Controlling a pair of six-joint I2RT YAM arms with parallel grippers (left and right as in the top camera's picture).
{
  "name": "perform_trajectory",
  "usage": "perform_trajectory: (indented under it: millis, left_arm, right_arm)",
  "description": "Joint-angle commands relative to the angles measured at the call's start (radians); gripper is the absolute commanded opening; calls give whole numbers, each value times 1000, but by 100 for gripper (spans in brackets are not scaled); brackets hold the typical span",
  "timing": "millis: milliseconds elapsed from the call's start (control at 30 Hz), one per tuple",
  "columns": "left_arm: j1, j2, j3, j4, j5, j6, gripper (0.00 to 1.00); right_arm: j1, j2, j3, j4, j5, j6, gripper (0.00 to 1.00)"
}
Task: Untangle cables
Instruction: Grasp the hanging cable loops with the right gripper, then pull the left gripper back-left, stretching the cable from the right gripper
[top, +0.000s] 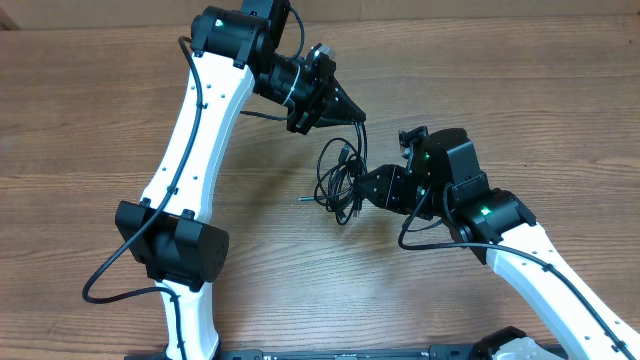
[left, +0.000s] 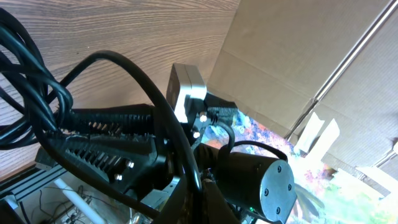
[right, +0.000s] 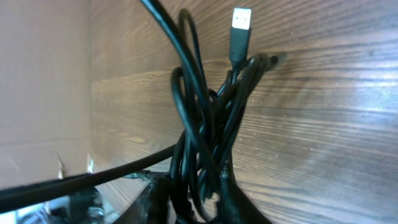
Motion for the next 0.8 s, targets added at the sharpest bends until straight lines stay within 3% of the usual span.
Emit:
perform_trajectory:
  millis: [0, 133, 767]
  left_arm:
    - [2, -18, 11, 2, 32, -21, 4]
    - [2, -18, 11, 2, 32, -21, 4]
    - [27, -18, 11, 0, 41, 30, 4]
  right_arm:
    - [5, 3, 15, 4, -6, -16, 15]
    - [5, 4, 15, 0, -5, -23, 4]
    - [5, 4, 15, -151, 336, 34, 4]
